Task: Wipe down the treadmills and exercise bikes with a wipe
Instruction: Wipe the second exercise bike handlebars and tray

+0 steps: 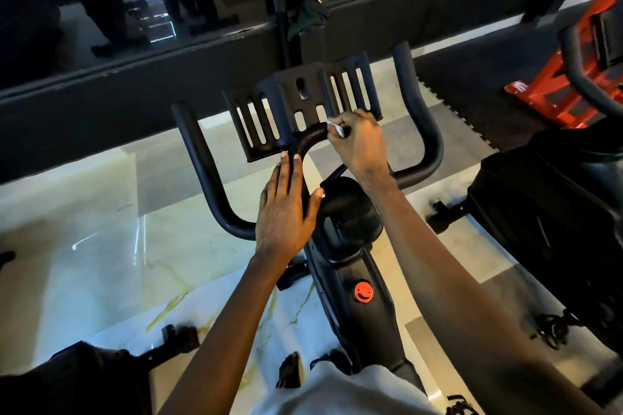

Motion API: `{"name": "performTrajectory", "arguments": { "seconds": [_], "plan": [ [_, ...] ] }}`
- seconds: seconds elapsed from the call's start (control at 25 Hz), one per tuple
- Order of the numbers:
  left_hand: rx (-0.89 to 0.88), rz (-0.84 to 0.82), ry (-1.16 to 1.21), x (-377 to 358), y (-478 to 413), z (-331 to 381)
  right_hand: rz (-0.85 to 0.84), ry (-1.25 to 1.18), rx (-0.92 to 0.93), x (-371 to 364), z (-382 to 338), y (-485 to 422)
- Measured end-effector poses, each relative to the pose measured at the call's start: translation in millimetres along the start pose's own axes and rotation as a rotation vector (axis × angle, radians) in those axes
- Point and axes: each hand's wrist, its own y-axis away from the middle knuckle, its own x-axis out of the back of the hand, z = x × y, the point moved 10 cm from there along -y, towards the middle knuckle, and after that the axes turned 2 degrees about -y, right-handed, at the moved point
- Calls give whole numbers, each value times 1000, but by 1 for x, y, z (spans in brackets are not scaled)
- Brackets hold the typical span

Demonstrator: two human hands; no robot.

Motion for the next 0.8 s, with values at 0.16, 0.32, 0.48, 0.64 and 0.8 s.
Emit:
{"name": "performTrajectory", "arguments": {
  "seconds": [0.16, 0.32, 0.48, 0.64, 0.8],
  "plan": [
    [-56, -94, 7, -7, 2, -2, 41, 96, -24, 34, 30, 17],
    [-42, -149, 43, -9, 4, -2, 26, 99, -20, 50, 45, 36],
    [-31, -106, 4, -7, 4, 0, -7, 122, 29, 38, 26, 19],
    [-44, -87, 0, -7, 5, 0, -16, 120, -61, 45, 37, 33],
    [-42, -102, 31, -6, 5, 1, -23, 17, -214, 60, 60, 80]
  ]
}}
